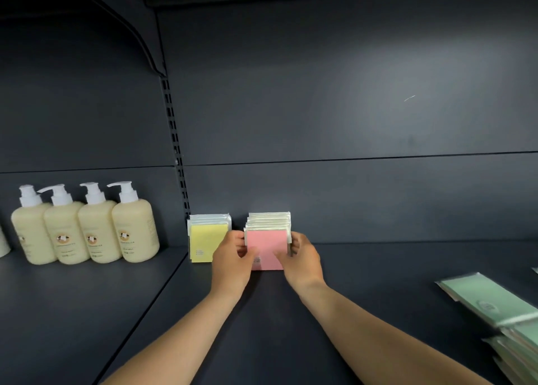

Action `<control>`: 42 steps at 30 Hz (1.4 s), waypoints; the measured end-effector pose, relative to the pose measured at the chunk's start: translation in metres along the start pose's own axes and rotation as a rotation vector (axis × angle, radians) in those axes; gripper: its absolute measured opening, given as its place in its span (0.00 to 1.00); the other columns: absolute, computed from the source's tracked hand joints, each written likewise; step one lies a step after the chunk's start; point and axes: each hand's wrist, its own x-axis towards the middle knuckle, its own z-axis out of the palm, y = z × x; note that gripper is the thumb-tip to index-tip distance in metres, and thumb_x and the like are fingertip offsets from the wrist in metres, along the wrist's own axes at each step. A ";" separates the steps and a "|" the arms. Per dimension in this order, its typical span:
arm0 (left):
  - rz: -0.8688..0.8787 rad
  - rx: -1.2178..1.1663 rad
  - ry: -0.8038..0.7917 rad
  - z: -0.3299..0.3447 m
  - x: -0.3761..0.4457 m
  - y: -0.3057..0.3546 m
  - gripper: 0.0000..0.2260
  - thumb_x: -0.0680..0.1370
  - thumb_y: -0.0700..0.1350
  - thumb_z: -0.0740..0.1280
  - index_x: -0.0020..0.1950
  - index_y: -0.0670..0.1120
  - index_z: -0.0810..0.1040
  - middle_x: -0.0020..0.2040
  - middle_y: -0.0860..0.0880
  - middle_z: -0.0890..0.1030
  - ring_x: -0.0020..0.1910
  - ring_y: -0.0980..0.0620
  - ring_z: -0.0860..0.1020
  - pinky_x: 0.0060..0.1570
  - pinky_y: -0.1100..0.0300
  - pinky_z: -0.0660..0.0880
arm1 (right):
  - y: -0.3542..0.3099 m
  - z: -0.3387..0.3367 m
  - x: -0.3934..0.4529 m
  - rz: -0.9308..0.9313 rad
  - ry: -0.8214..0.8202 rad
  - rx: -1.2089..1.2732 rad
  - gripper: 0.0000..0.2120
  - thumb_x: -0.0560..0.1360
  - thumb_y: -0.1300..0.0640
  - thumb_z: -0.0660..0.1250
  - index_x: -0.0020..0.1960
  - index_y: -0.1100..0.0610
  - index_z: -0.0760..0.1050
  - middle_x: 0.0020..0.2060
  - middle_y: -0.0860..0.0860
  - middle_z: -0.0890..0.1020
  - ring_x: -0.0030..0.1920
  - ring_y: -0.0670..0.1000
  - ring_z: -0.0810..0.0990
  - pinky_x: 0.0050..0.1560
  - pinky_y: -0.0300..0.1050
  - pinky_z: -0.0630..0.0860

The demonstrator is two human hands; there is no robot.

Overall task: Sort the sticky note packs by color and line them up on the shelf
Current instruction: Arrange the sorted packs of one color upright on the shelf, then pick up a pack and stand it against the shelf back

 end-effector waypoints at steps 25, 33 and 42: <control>0.102 0.581 -0.672 -0.016 -0.205 0.166 0.24 0.77 0.57 0.64 0.69 0.46 0.67 0.70 0.48 0.68 0.67 0.49 0.69 0.64 0.56 0.66 | -0.037 -0.317 -0.207 -0.058 -0.215 -1.122 0.27 0.76 0.45 0.65 0.71 0.53 0.64 0.70 0.53 0.66 0.70 0.56 0.64 0.65 0.46 0.63; 0.012 0.447 -0.665 0.024 -0.228 0.189 0.23 0.76 0.57 0.65 0.66 0.46 0.71 0.65 0.49 0.73 0.64 0.50 0.72 0.61 0.57 0.69 | -0.026 -0.360 -0.215 -0.031 -0.204 -1.049 0.26 0.75 0.46 0.66 0.70 0.55 0.65 0.69 0.53 0.69 0.66 0.54 0.69 0.65 0.48 0.68; -0.134 0.321 -0.688 0.105 -0.221 0.215 0.10 0.73 0.57 0.69 0.42 0.53 0.71 0.43 0.53 0.69 0.40 0.56 0.69 0.39 0.62 0.61 | 0.009 -0.397 -0.171 0.044 -0.226 -0.741 0.28 0.74 0.46 0.67 0.70 0.56 0.66 0.66 0.52 0.71 0.64 0.51 0.71 0.60 0.41 0.67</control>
